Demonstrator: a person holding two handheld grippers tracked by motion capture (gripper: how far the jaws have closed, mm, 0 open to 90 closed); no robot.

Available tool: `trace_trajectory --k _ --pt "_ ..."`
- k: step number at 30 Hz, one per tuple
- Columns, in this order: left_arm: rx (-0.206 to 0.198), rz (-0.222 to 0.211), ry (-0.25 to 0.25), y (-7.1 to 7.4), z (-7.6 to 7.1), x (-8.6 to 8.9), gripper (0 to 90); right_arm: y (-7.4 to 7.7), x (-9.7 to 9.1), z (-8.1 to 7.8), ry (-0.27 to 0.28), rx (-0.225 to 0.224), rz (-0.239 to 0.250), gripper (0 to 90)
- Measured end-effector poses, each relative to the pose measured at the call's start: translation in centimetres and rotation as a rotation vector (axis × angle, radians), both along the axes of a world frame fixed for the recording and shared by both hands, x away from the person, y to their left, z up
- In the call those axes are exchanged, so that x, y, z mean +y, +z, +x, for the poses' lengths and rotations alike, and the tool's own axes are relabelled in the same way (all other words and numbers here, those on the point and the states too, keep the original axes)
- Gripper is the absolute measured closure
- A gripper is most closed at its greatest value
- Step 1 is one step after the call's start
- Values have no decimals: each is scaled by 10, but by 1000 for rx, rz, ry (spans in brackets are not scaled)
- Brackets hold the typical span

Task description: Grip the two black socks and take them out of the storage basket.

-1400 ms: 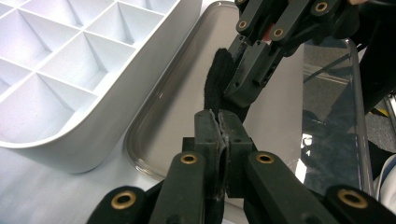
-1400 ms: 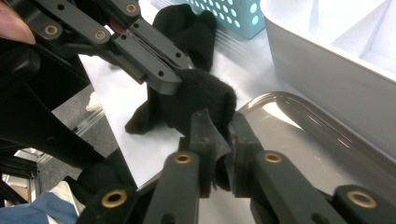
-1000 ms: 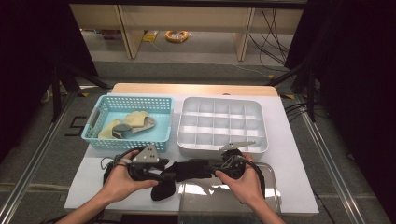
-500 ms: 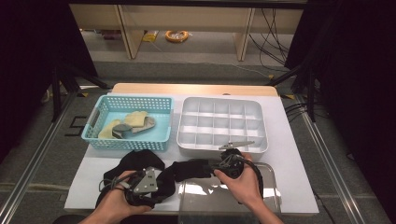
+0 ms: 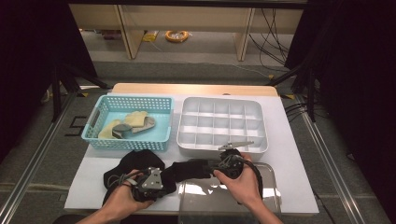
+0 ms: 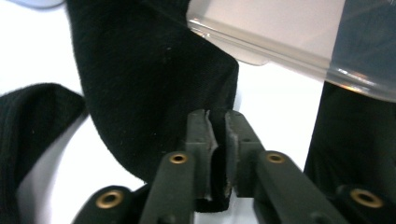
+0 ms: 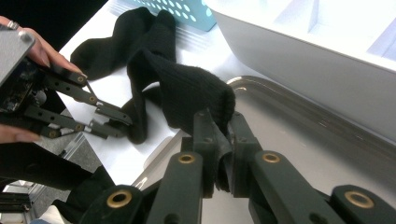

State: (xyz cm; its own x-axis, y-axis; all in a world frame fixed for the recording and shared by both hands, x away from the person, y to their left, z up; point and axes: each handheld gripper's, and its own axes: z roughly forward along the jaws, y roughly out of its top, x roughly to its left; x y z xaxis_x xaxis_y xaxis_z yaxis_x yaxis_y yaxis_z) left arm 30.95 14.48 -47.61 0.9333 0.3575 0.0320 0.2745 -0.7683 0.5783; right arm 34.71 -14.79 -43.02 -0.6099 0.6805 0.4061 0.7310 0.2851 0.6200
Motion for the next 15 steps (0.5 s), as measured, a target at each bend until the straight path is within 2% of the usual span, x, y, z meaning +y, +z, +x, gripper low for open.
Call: trace_trajectory --k 2,3,4,5,6,7,8,9,12,13,14,15 --pt "27 5 11 5 2 5 850 0 0 0 -1 3 4 855" --pt "41 -33 33 8 2 10 874 0 0 0 0 5 6 855" --pt "59 -48 29 15 4 18 874 1 0 -1 1 6 5 855" --pt "78 -112 63 21 4 26 874 1 0 -1 -5 6 1 854" --pt "103 -180 118 25 2 33 874 3 1 -2 -8 21 6 855" --pt "100 -193 133 31 2 44 875 3 1 -2 2 29 16 854" --pt "119 -210 163 35 1 53 875 3 2 -2 9 35 22 855" --pt "132 -223 167 39 0 64 875 2 2 -1 21 26 21 855" --pt "208 -304 215 48 -6 90 875 4 7 -2 31 61 31 855" --pt "218 -323 232 52 -7 99 875 4 9 -3 41 88 53 855" --pt "223 -348 239 55 -8 106 875 4 10 -2 57 88 68 855" --pt "240 -366 258 57 -10 113 875 5 11 -3 54 86 59 855"
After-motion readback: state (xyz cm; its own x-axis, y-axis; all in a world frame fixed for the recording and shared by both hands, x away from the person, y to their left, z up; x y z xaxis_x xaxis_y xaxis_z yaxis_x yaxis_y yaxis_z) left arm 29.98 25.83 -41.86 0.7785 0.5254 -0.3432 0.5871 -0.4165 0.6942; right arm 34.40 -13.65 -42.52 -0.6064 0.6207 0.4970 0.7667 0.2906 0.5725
